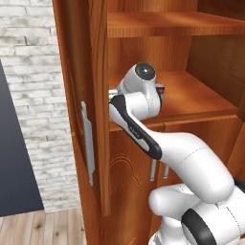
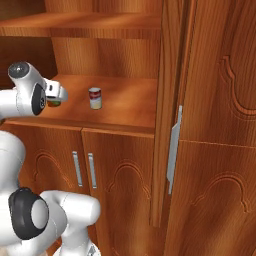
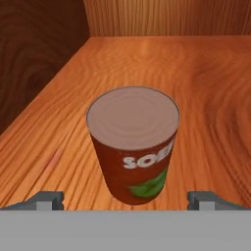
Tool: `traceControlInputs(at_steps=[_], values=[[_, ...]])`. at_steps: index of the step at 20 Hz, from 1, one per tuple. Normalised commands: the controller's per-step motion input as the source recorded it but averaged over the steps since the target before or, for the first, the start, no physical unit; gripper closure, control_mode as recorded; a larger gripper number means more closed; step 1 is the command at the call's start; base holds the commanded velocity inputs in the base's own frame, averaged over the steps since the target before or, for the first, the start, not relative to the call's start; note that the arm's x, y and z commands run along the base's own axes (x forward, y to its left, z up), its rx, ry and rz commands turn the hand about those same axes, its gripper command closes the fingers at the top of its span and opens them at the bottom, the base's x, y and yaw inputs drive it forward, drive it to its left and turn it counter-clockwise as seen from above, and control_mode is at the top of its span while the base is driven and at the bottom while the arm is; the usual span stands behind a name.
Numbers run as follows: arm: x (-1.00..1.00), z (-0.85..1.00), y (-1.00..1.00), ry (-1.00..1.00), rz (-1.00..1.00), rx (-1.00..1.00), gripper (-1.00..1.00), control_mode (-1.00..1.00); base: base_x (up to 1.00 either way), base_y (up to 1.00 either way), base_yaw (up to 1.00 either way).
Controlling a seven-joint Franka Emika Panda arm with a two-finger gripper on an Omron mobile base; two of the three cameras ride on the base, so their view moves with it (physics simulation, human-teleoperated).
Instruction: Restock the canned food cabinet by taking the new fresh canned food from the counter and placing it in the cabinet. Then, take the old canned food from the cabinet and place it on the counter.
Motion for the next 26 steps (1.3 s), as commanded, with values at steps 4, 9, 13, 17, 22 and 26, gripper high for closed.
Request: traceControlInputs(at_steps=[4,9,13,17,22,26], values=[[0.3,-0.08,0.18,0.0,0.0,-0.01,-1.0,-1.0,0.0,0.0,0.0],[0.28,-0.01,0.04,0.0,0.0,0.0,-1.0,-1.0,0.0,0.0,0.0],[0.19,-0.03,0.0,0.0,0.0,0.0,-1.0,-1.0,0.0,0.0,0.0],[0.14,-0.09,0.0,0.0,0.0,0.0,-1.0,-1.0,0.0,0.0,0.0],[0.1,-0.07,0.0,0.0,0.0,0.0,1.0,-1.0,0.0,0.0,0.0],[0.01,0.0,0.0,0.03,0.0,0.0,1.0,-1.0,0.0,0.0,0.0]])
